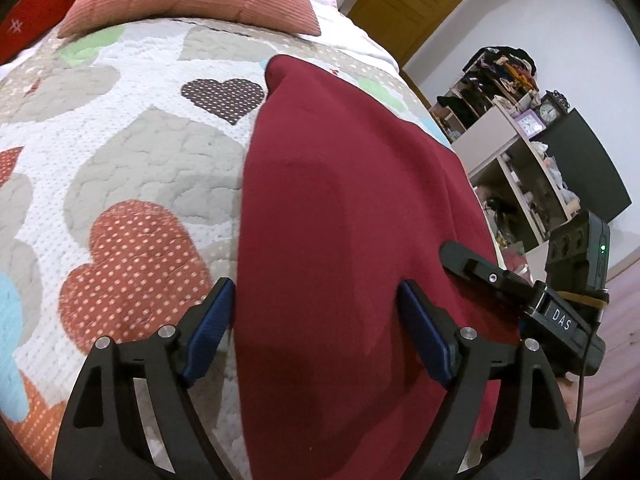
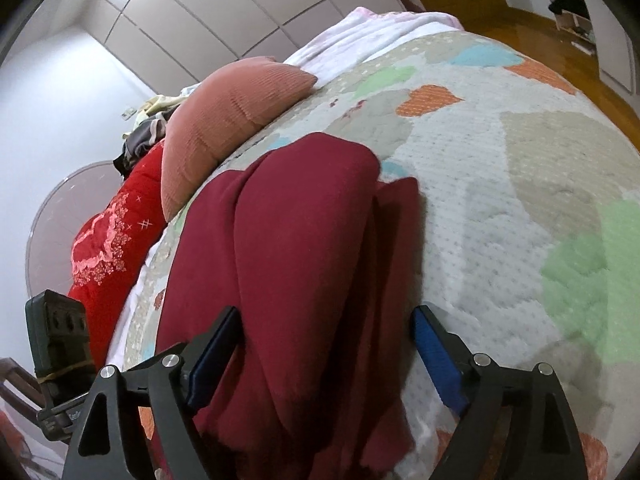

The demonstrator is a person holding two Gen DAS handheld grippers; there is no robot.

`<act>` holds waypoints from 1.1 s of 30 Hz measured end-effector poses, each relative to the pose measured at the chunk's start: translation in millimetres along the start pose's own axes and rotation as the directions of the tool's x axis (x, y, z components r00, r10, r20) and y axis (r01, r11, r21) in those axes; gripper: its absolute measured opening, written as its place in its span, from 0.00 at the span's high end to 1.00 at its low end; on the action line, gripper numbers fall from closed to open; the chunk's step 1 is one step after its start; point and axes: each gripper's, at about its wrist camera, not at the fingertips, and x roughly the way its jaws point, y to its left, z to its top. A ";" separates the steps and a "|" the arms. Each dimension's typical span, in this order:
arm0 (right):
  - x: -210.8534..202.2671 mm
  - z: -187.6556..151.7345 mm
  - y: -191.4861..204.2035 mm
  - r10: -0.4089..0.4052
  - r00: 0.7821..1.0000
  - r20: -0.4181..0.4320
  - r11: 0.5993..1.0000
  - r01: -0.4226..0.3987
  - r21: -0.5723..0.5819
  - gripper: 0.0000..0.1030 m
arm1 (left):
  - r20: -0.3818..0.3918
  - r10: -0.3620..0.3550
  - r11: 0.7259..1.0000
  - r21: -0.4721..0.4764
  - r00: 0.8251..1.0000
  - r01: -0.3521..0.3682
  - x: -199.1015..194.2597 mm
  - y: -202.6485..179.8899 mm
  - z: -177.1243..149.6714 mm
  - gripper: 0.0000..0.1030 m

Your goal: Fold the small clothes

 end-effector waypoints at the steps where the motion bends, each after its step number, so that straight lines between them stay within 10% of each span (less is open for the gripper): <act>1: 1.8 0.2 0.3 0.007 1.000 0.002 1.000 -0.007 -0.005 0.18 | -0.002 -0.005 1.000 0.002 1.000 0.005 1.4 -0.2 0.3 0.18; 10: -7.5 -1.0 13.7 0.027 0.999 0.017 1.000 -0.027 -0.013 0.61 | 0.014 -0.026 0.998 0.061 1.000 0.025 -14.3 -6.3 -3.6 0.41; 22: -42.1 -52.0 73.8 0.151 0.986 -0.069 0.984 -0.157 -0.082 0.62 | 0.069 0.067 0.997 0.032 0.995 -0.070 -112.0 2.4 -76.0 0.42; 27: -25.2 -77.1 77.7 0.045 0.987 -0.156 0.991 -0.064 -0.115 0.50 | 0.030 0.112 0.994 -0.002 0.993 -0.112 -100.8 16.0 -106.6 0.42; 33: -82.9 -84.3 91.0 -0.032 0.999 0.016 0.977 0.035 -0.210 0.48 | 0.050 0.154 0.988 -0.003 0.987 -0.154 -108.2 10.6 -108.7 0.40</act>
